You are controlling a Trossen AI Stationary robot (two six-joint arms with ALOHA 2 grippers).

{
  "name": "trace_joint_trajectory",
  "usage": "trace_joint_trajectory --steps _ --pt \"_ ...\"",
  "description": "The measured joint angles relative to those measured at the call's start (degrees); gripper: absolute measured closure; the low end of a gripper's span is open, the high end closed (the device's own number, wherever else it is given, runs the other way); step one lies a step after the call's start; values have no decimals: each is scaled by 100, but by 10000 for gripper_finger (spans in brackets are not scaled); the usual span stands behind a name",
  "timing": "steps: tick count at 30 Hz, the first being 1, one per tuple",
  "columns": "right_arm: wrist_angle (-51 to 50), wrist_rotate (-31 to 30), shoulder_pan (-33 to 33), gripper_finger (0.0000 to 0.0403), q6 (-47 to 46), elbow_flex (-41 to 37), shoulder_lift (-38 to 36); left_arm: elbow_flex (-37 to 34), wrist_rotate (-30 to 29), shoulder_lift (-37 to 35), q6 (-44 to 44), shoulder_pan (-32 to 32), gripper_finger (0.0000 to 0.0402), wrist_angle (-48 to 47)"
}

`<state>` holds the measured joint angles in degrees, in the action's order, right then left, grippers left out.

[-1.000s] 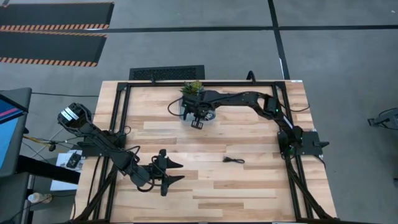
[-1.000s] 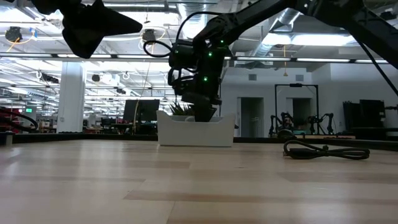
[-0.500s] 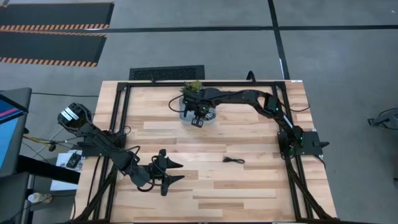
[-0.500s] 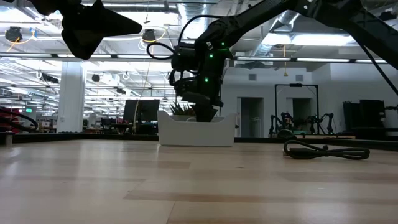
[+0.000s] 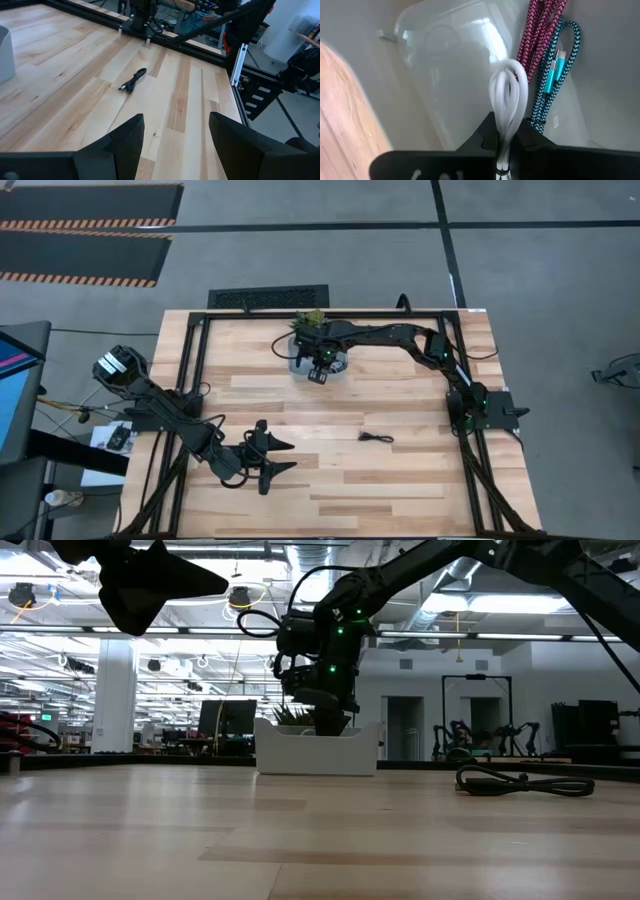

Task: Pick and place USB-C Cables
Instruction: Put the white charger cable into the gray bin, then put the black charger cable into the gray bin

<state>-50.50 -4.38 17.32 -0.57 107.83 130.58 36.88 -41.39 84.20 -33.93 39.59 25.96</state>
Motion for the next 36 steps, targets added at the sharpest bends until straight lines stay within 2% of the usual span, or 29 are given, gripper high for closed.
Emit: trace_joint_trajectory --steps 11,23,26,36 --pt "-43 -35 -26 376 -29 -4 221 0 1 1 -5 0 187 1" --pt "157 -120 -61 333 55 -11 275 0 39 2 -347 0 187 -271" --pt "144 -32 -36 305 108 -11 275 0 43 2 -408 0 187 -270" --pt "-46 17 13 163 106 64 252 0 164 2 -428 0 187 -262"
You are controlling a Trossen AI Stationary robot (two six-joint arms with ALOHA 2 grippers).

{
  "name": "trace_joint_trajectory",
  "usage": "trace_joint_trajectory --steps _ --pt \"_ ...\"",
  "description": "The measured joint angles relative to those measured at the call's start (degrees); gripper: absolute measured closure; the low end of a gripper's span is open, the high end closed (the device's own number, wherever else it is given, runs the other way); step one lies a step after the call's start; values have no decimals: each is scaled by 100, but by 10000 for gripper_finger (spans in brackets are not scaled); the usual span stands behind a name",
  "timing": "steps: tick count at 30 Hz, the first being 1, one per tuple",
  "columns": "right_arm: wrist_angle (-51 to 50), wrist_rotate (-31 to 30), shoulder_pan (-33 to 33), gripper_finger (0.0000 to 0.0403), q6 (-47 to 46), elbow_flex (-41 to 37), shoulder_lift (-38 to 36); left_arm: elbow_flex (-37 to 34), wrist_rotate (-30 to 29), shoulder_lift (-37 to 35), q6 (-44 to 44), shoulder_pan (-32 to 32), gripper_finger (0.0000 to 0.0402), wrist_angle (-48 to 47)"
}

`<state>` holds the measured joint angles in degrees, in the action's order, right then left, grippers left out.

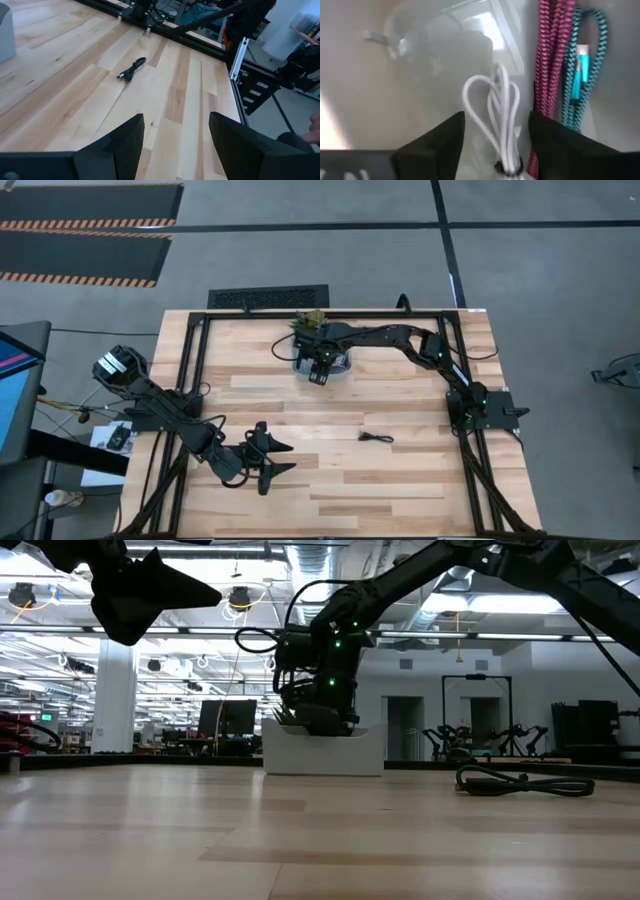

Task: Pick and place USB-C Cables
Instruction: Put the black charger cable into the gray bin

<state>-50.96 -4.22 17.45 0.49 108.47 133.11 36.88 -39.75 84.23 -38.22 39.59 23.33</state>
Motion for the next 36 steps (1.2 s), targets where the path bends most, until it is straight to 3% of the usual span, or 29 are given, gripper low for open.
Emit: trace_joint_trajectory --steps 8,14,17,25,30,33,36 --pt "-949 8 8 147 0 1170 -28 0 42 0 -59 0 187 11" --pt "-2101 735 11 148 -67 2629 -144 0 56 0 36 0 187 314" --pt "-2043 1064 -21 148 -245 2337 -897 -2 303 0 549 0 187 949" --pt "-1914 952 -679 148 -1077 2120 -3035 0 636 2 2187 -128 187 3115" --pt "-881 -131 -2169 148 -1247 2124 -3778 0 848 2 2835 -601 187 4944" --pt "-84 -1230 -3307 148 -798 2122 -3802 130 1525 2 3033 -1023 187 5894" --pt "792 -2252 -4297 148 13 2122 -3550 600 2564 2 3068 -1392 187 6135"
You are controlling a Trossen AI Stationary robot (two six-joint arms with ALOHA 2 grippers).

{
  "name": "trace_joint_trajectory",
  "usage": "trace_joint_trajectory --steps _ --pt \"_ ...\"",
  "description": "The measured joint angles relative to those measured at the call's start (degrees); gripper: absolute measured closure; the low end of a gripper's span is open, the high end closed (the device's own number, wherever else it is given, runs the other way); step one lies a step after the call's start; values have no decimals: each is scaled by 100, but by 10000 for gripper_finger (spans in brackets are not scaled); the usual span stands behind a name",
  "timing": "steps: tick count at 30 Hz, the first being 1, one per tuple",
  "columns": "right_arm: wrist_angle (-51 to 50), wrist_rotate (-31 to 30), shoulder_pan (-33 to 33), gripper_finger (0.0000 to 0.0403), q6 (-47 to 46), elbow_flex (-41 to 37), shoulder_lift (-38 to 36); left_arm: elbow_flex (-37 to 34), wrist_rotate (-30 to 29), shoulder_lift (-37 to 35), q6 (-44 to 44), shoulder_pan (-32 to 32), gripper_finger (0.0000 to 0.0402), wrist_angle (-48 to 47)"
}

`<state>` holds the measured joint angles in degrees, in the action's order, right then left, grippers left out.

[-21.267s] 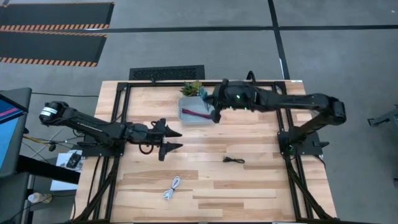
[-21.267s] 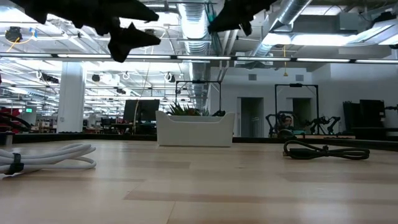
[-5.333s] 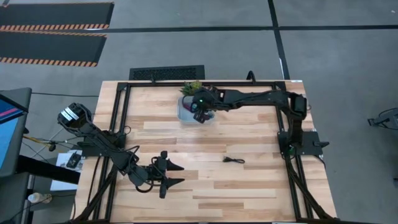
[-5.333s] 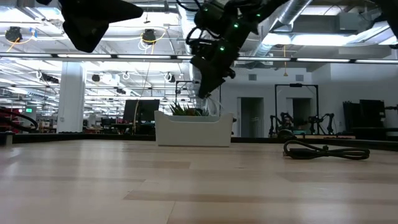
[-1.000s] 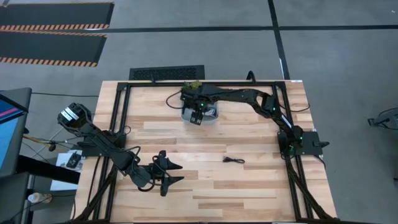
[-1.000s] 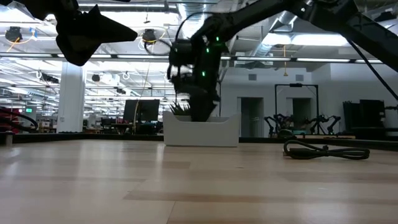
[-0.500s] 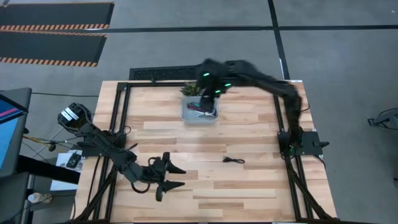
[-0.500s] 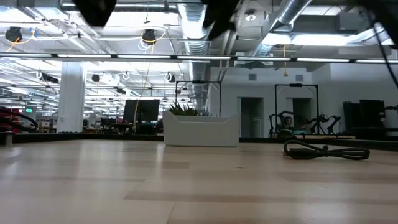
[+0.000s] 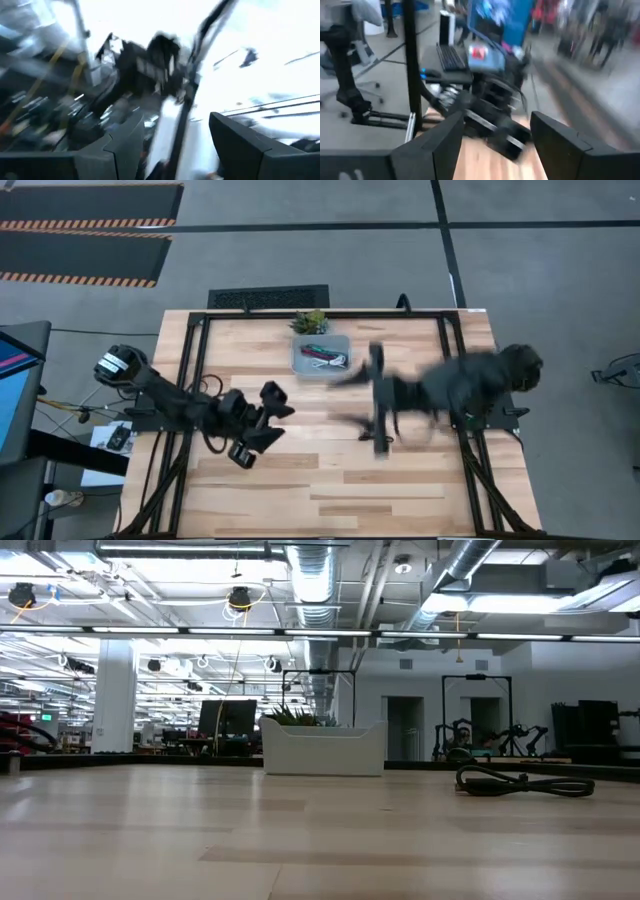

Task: Pick and place USB-C Cables
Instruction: Put the black charger cable into the gray bin

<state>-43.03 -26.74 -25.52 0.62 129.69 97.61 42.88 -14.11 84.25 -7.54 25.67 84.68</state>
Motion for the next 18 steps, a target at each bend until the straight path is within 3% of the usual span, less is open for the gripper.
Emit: trace_joint_trajectory --steps 3,5,10,13,16,18 --pt "1048 -774 -612 148 1042 -2 438 722 785 38 5 -221 187 -538" --pt "1786 -1085 -808 148 1769 -7 754 1278 1006 136 62 -278 187 -1182" --pt "3661 -1227 -991 148 3420 -7 1423 2694 1194 606 482 -242 187 -2589" --pt "4523 -1396 -1221 148 4290 -13 1629 3080 1618 724 512 -207 187 -3059" --pt "5190 -1399 -1452 148 4596 2 1676 3374 1940 828 460 -155 187 -2926" --pt "5047 -1457 -1540 148 4450 4 1675 3533 1982 872 592 -96 187 -2896"
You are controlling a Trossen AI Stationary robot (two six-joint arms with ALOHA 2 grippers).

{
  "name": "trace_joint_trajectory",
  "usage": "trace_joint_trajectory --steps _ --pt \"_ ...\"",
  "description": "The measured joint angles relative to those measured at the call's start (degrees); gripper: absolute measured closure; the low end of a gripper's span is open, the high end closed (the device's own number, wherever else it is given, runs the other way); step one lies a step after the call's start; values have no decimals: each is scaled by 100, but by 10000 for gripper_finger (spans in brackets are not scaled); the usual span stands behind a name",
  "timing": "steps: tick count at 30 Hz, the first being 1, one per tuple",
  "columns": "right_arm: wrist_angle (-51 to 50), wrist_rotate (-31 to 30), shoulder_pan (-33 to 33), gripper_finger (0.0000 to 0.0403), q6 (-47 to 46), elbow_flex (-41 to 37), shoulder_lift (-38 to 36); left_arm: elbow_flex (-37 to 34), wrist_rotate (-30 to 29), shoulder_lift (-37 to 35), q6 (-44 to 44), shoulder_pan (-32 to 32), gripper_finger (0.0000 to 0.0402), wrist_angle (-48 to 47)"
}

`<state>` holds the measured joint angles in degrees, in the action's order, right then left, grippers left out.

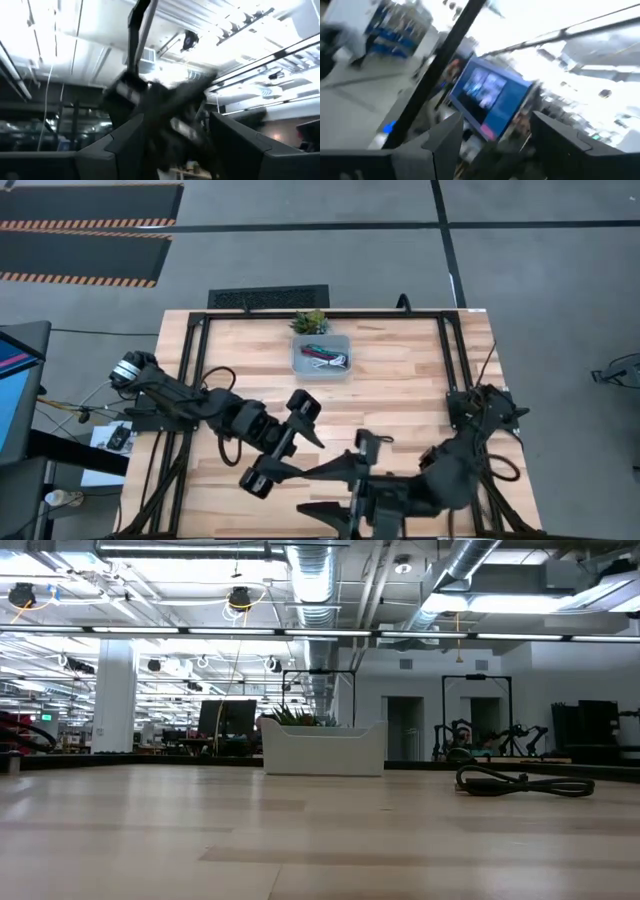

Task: Pick and place USB-C Cables
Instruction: Put the black charger cable into the gray bin

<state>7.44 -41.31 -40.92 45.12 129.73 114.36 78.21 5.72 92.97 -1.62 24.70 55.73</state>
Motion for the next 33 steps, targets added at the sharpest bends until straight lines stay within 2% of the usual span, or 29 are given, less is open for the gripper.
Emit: trace_joint_trajectory --steps 5,11,13,28,33 --pt "-642 525 107 148 -555 9 -3 142 24 7 514 68 187 -161" --pt "-443 1117 242 148 478 -2 23 129 87 6 1224 125 187 153" --pt "-492 1180 282 148 833 -4 27 131 112 16 1370 121 187 133" --pt "-518 1452 404 148 661 -2 21 98 94 85 1317 79 187 487" --pt "-517 1466 444 148 1067 -2 21 98 59 85 1444 78 187 548"
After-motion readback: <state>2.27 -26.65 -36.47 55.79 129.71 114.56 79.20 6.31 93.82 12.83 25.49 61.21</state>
